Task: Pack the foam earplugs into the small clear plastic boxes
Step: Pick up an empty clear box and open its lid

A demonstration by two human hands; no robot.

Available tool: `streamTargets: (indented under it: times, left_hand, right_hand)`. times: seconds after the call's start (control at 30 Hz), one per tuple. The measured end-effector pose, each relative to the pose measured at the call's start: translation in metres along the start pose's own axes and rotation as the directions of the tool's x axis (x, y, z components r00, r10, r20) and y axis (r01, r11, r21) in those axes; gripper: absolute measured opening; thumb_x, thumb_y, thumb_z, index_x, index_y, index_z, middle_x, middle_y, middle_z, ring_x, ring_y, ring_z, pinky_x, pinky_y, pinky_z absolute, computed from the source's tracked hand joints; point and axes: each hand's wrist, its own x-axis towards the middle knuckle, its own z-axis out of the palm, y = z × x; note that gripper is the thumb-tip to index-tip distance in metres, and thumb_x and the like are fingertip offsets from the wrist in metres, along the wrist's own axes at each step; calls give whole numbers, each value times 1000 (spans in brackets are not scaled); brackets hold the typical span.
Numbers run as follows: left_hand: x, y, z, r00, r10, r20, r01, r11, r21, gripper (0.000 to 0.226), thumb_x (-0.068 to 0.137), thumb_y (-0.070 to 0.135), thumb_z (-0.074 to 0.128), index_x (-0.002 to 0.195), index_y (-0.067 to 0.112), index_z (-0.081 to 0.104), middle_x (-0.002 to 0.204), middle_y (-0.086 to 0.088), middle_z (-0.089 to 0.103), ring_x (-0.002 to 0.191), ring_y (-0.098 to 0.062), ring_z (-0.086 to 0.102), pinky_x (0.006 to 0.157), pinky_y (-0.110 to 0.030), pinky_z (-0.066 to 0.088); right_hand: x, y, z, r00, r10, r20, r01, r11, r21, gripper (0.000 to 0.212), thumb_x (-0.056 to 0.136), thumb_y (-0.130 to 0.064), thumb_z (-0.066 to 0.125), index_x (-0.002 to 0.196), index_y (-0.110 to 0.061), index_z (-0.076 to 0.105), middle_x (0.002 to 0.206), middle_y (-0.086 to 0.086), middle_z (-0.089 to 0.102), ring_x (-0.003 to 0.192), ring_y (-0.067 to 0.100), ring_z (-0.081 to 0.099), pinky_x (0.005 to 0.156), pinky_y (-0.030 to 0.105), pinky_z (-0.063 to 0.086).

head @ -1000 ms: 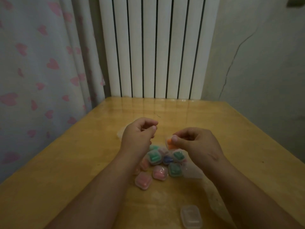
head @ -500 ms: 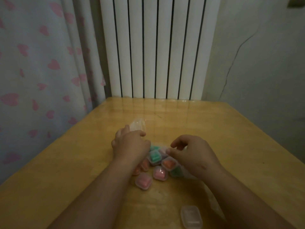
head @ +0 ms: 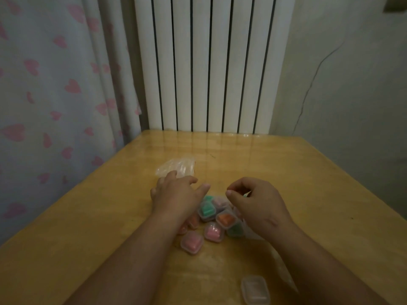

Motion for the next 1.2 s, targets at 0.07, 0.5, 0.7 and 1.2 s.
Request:
streamTargets:
  times: [0.07,0.5,0.7,1.2]
  left_hand:
    - [0,0,1,999,-10,37,9,999,36,60,86,76,37,136,45,51,159,1,24,143,-29,21,111,-51,22]
    - [-5,7,-2,999,52,14,-53,991,126,70,88,73,37,134,23,54,140,1,50,131,-25,38,102,-46,32]
    - [-21,16,-4,887,376,-267,-444,853,-274,40,84,19,58,122,26,67,117,13,66,113,-8,48,98,-28,41]
    - [-21,17,-13,988,143,-63,-115,384,-916,13,94,26,61,105,25,67,105,1,66,95,-19,65,72,-33,54]
  right_hand:
    - [-1,0,0,1000,-4,-1,4,1000,-4,7,86,-31,66,79,-32,67,79,-13,65,70,5,59,61,22,39]
    - [0,0,-1,1000,-1,-31,2,999,35,9,88,-29,64,83,-36,66,81,-16,63,73,6,61,65,25,48]
    - [-1,-1,-3,995,-83,-56,82,996,-18,50,85,-15,68,126,-38,55,115,-21,50,80,2,53,70,21,50]
    - [3,0,-2,970,-51,-236,58,998,20,21,78,-30,77,74,-24,57,78,-5,57,70,8,53,55,21,36]
